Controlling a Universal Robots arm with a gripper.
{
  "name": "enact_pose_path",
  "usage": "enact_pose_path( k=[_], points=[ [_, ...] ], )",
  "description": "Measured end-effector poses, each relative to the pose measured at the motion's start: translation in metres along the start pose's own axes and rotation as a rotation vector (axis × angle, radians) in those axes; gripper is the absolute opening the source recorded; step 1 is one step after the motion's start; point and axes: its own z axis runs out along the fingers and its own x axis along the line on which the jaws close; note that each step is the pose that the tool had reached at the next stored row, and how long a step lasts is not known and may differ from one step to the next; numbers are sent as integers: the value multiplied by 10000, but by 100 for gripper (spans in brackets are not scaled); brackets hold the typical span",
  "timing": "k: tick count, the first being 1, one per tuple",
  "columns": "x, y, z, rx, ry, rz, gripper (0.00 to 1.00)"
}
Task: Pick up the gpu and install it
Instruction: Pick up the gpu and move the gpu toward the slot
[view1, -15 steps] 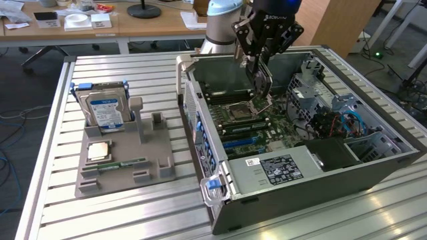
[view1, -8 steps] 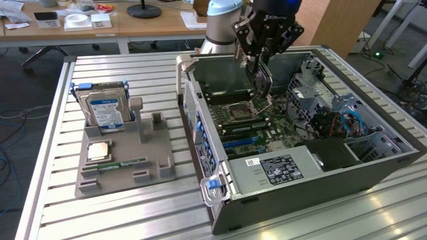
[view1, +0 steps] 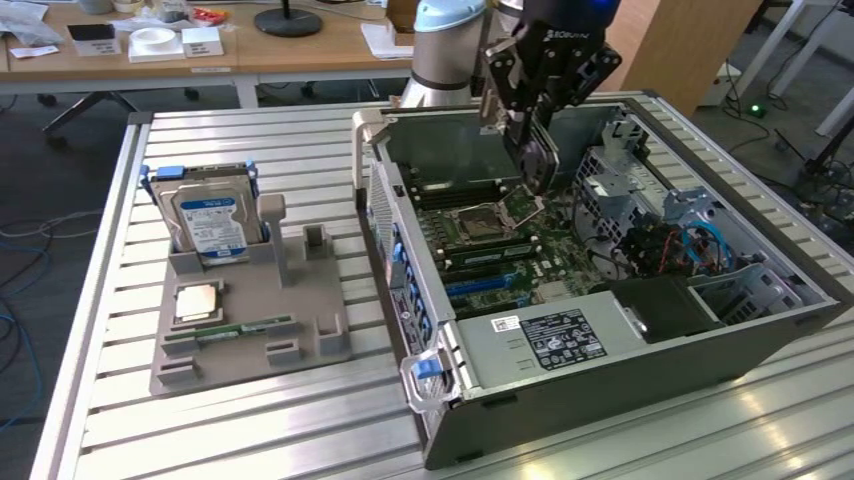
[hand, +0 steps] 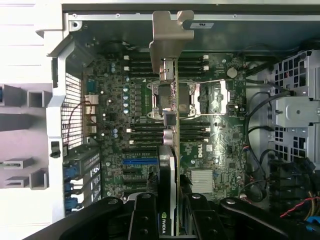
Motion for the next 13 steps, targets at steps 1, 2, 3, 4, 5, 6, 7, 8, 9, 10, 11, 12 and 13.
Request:
enact_pose_path(
  k=[1, 2, 3, 4, 5, 6, 7, 8, 9, 10, 11, 12, 13],
  points=[
    [-26, 1, 1, 0, 4, 0, 27],
    [-50, 3, 1, 1, 9, 0, 27],
    [-77, 4, 2, 1, 13, 1, 27],
    [-101, 5, 2, 1, 18, 1, 27],
    [-127, 6, 3, 1, 22, 2, 27],
    [-152, 8, 4, 1, 26, 2, 27],
    [-178, 9, 4, 2, 31, 1, 27],
    [-204, 10, 5, 2, 35, 1, 27],
    [-231, 12, 5, 2, 38, 3, 27],
    [-258, 14, 6, 2, 42, 3, 27],
    [-285, 15, 7, 3, 47, 3, 27],
    [-314, 17, 7, 3, 51, 2, 27],
    [-340, 18, 8, 3, 55, 2, 27]
  ],
)
